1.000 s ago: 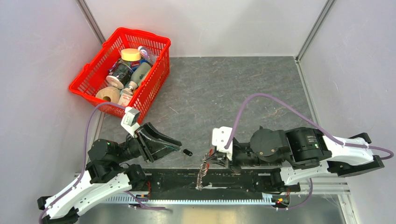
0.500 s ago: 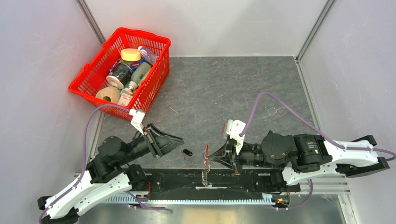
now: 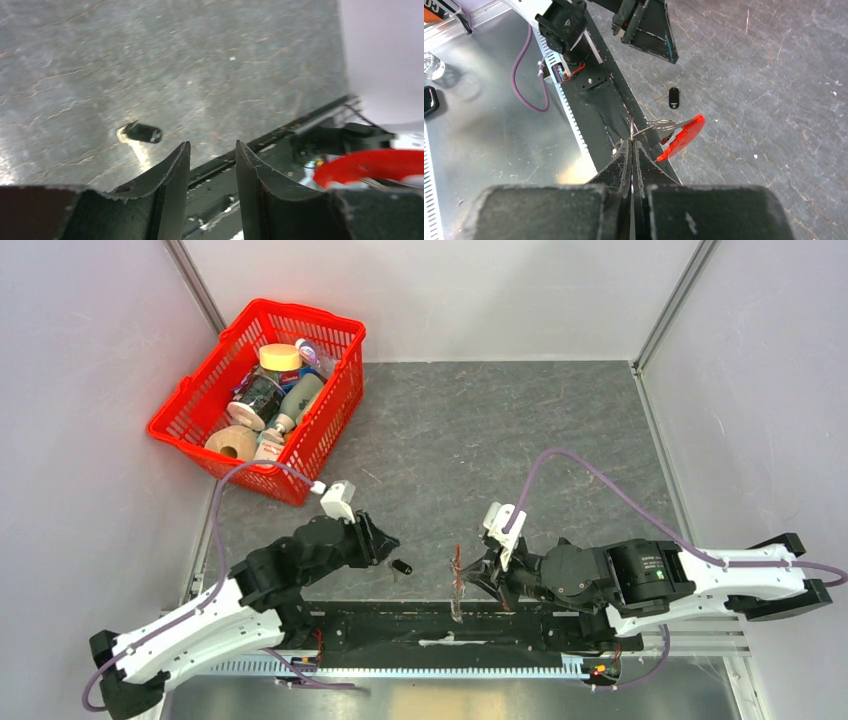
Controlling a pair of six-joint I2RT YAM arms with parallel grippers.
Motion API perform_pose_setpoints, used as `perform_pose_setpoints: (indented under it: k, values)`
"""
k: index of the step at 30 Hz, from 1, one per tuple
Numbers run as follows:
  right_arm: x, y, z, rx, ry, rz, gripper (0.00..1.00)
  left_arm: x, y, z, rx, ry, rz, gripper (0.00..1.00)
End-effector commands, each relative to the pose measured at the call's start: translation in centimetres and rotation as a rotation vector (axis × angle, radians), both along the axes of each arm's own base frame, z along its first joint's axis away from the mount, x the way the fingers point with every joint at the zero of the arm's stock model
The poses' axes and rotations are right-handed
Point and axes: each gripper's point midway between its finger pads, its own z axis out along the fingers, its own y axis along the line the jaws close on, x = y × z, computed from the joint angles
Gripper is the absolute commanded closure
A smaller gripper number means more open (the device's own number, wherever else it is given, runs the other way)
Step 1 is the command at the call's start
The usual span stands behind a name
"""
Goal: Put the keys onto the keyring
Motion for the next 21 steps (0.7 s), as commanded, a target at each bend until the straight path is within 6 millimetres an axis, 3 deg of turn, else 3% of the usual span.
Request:
perform_pose_setpoints:
  k: [1,9,21]
  values:
    - [-0.2,-0.4,0.3,0.058,0.049,-0.021,1.0,1.4,0.9,-3.7,0.108,0.038,0.096,0.54]
    - [-1.2,-0.4,-1.6,0.064,0.095,0.022,1.0,2.3,0.9,-8.3,0.257,0.076,0.106,0.5]
    - [-1.9,-0.1,-3.3,0.051,0.128,0.045,1.0,2.9,-0.5,-11.3,0.411,0.061,-0.015,0.45]
